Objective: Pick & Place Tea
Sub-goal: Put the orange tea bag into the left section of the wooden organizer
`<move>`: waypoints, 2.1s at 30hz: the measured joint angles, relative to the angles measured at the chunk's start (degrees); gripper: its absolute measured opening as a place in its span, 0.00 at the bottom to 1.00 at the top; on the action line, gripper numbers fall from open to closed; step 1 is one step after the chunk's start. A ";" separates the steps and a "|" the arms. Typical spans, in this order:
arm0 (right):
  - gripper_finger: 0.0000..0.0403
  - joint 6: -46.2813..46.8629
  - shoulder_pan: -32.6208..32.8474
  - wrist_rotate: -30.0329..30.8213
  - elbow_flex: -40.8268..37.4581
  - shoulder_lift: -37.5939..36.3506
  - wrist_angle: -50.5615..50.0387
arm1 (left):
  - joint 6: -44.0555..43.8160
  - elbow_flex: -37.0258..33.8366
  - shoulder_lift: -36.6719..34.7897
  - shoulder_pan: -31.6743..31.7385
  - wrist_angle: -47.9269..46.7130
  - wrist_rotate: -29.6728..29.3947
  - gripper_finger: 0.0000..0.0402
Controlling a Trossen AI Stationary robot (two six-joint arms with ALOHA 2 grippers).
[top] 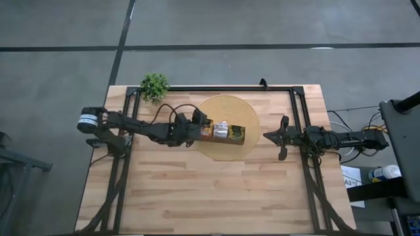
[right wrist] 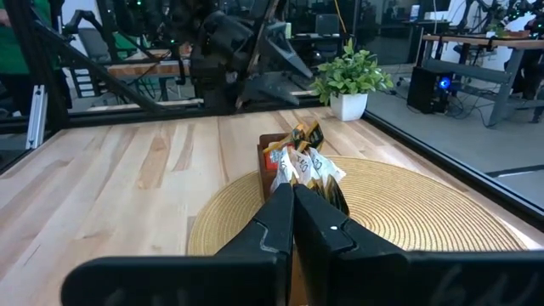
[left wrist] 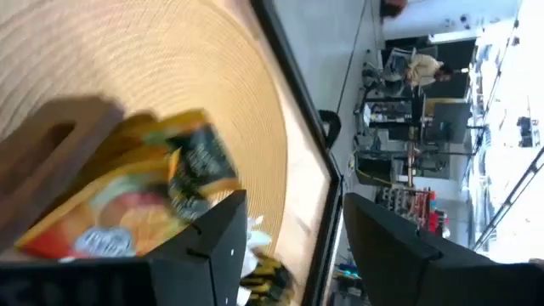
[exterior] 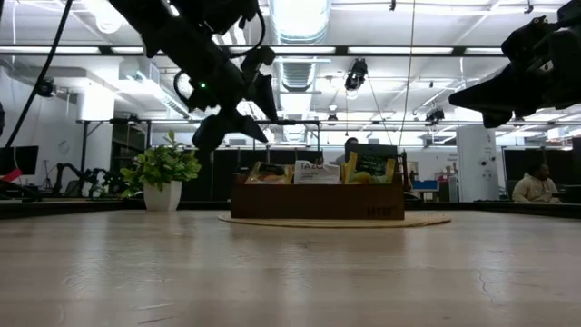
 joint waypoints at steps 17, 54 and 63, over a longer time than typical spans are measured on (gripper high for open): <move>0.02 0.00 0.00 0.00 -0.01 0.00 -0.01 | 69.93 5.06 -3.94 6.19 -5.67 31.05 0.47; 0.02 0.00 0.00 0.00 -0.01 0.04 -0.02 | 133.44 22.89 17.33 5.71 -37.98 22.48 0.47; 0.02 0.00 0.00 0.00 -0.01 0.04 -0.01 | 137.12 23.77 18.85 5.26 -40.58 11.10 0.47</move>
